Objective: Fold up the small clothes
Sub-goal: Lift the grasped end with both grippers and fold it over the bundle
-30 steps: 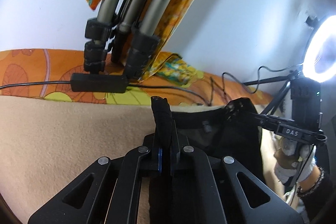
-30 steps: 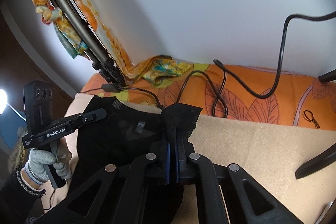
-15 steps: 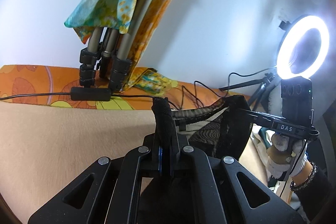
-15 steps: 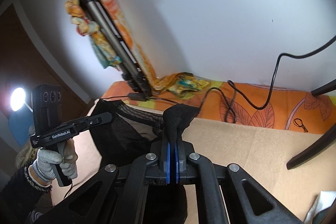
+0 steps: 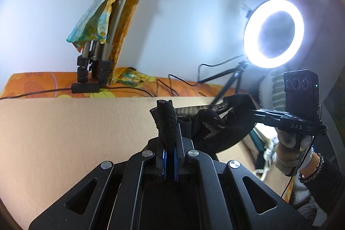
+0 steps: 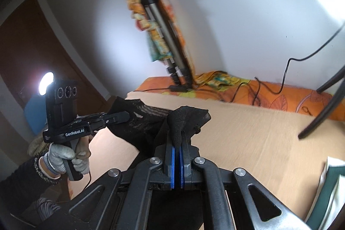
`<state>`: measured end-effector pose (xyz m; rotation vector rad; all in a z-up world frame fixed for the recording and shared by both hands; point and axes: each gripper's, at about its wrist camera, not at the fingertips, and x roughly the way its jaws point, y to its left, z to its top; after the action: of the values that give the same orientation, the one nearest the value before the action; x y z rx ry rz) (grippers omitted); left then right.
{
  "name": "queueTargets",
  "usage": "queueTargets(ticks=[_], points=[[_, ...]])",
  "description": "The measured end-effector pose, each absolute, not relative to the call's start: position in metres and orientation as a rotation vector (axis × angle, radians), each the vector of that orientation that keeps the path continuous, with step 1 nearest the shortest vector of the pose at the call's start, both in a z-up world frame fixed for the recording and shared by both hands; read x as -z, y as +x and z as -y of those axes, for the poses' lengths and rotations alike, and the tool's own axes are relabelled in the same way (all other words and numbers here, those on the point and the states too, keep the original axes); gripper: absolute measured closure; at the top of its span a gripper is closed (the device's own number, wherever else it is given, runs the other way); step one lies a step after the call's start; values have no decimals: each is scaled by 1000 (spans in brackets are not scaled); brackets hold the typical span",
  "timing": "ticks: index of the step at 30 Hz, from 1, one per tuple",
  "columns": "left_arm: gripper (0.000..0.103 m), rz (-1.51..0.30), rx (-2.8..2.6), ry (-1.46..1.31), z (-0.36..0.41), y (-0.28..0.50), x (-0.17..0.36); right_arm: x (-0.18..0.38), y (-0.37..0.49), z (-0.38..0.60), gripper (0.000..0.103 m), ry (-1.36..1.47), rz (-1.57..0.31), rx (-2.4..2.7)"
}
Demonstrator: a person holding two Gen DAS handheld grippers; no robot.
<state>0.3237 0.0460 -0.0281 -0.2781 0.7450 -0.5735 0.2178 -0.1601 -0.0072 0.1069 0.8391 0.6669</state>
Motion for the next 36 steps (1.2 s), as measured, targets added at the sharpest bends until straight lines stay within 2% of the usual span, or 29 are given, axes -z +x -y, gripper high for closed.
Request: queueTargets(ticks=[7, 15, 23, 36], points=[[100, -742, 591, -254, -50, 258, 22, 6, 147, 153, 102, 89, -848, -695], [100, -790, 595, -128, -38, 186, 50, 38, 75, 147, 102, 40, -891, -707], [100, -821, 589, -80, -38, 158, 67, 68, 45, 149, 102, 5, -912, -675], [98, -890, 589, 14, -47, 115, 77, 64, 0, 152, 98, -192, -904, -651]])
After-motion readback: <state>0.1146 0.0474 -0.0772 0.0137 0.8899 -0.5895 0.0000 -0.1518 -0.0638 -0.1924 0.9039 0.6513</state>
